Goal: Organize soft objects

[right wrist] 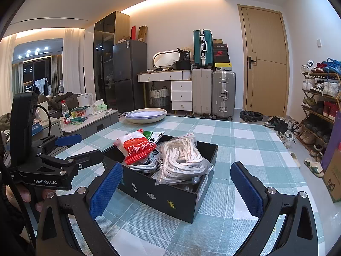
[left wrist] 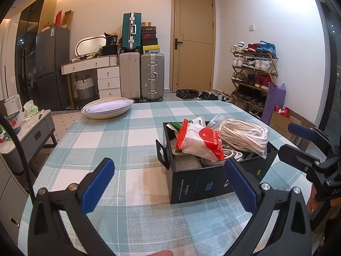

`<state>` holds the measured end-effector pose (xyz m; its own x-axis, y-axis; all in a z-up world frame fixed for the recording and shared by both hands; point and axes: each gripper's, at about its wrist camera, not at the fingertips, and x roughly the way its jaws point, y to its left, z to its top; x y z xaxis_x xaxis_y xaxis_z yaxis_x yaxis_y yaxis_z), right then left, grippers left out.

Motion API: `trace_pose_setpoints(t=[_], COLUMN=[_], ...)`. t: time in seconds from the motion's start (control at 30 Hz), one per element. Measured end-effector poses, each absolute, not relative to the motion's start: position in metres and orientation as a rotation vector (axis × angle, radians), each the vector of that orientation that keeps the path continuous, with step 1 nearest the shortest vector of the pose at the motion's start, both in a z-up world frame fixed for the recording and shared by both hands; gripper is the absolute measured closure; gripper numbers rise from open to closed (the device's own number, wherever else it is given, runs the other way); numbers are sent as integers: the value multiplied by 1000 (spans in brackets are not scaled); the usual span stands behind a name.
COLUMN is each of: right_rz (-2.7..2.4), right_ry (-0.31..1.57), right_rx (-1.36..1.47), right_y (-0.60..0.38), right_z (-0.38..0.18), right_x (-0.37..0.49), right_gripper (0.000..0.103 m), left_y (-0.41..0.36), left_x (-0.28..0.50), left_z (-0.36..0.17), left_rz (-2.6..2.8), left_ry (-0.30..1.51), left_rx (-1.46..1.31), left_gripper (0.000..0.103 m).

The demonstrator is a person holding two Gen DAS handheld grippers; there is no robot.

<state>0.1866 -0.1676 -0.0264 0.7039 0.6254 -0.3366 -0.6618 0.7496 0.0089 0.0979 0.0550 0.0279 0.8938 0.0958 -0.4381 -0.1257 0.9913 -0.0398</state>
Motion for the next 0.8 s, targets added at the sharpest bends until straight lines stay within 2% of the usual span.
trace_pose_setpoints(t=[0.8], right_rz=[718], right_ry=[329], right_rx=[-114], right_y=[-168], right_z=[-27], right_x=[186], right_gripper=[0], left_y=[55], left_x=[96], left_z=[28], left_rz=[125], left_ry=[451], left_rx=[-78], left_gripper=[0])
